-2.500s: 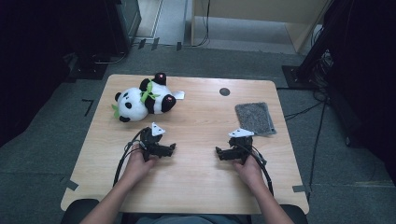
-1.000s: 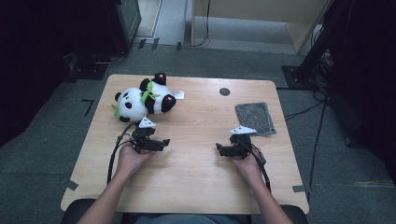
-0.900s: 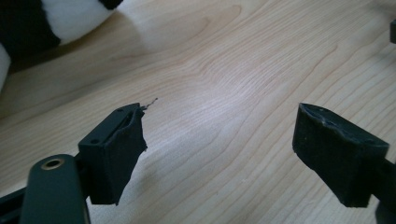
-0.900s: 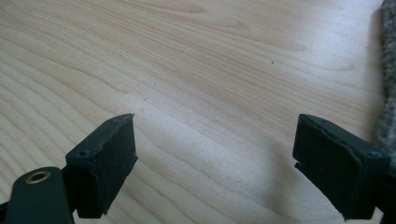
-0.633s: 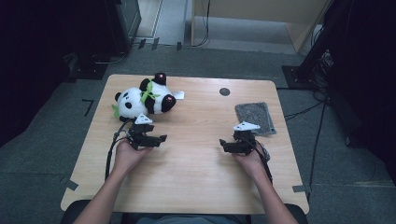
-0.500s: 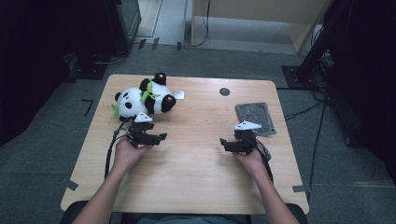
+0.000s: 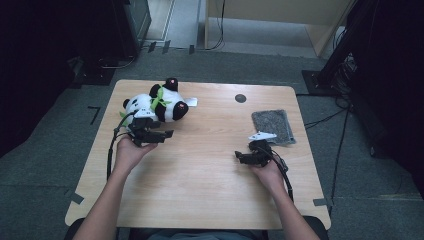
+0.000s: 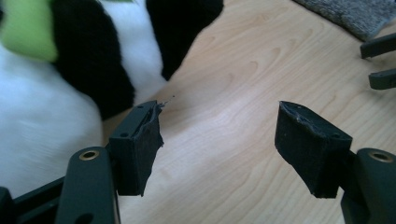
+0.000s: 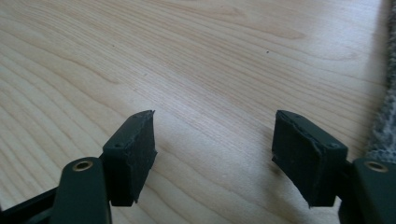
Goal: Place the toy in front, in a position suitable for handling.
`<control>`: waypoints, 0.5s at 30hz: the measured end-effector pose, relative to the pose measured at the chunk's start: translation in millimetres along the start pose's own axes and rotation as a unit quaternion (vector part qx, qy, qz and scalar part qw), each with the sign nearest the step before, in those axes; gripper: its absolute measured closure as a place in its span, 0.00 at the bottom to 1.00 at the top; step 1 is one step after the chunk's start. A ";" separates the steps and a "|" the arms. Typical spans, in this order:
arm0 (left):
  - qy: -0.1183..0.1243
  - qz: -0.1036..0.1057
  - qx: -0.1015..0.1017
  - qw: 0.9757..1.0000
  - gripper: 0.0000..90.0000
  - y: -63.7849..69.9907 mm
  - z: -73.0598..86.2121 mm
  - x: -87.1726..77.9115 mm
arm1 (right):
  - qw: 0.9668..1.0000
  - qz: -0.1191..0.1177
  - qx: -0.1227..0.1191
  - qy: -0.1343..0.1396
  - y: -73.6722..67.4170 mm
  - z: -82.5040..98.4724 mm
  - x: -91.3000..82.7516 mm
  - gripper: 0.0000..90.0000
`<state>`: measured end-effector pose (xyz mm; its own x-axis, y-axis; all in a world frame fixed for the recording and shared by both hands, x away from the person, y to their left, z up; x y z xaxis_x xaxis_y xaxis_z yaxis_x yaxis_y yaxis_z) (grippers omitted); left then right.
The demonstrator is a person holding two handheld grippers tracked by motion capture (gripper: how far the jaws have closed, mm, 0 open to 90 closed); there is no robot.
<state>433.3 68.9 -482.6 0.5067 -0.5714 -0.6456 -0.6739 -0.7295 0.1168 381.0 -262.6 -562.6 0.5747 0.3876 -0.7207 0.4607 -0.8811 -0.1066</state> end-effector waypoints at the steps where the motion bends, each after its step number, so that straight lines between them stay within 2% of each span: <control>1: 0.002 -0.002 -0.002 1.000 0.35 -2.0 -2.3 -1.6 | 1.000 0.002 0.000 0.004 0.6 0.3 0.1 0.34; 5: 0.006 -0.009 -0.004 1.000 0.35 -9.7 -10.5 -8.0 | 1.000 0.010 -0.002 0.014 0.1 2.7 0.0 0.34; 8: 0.003 -0.020 -0.003 1.000 0.35 -16.8 -15.8 -10.8 | 0.999 0.026 -0.023 0.021 -2.1 5.2 0.7 0.33; 11: 0.007 -0.024 -0.008 1.000 0.34 -24.4 -21.8 -12.7 | 0.999 0.030 -0.017 0.026 -3.6 5.4 1.4 0.32; 15: 0.008 -0.041 -0.001 0.999 0.34 -33.7 -30.0 -13.5 | 0.999 0.030 -0.018 0.036 -3.5 6.9 1.4 0.32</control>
<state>465.3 89.9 -455.3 0.5684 -0.5153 -0.6414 -0.6283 -0.7752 0.0660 375.6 -260.9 -567.9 0.6485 0.3546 -0.6736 0.4482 -0.8931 -0.0387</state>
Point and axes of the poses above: each handheld gripper's, and its own axes: x roughly forward along the jaws, z roughly out of its underside, y roughly to its right, the point moved 7 cm from there along x, roughly forward along the jaws, and after that the axes turned 1 degree about x, right-handed, at the moved point
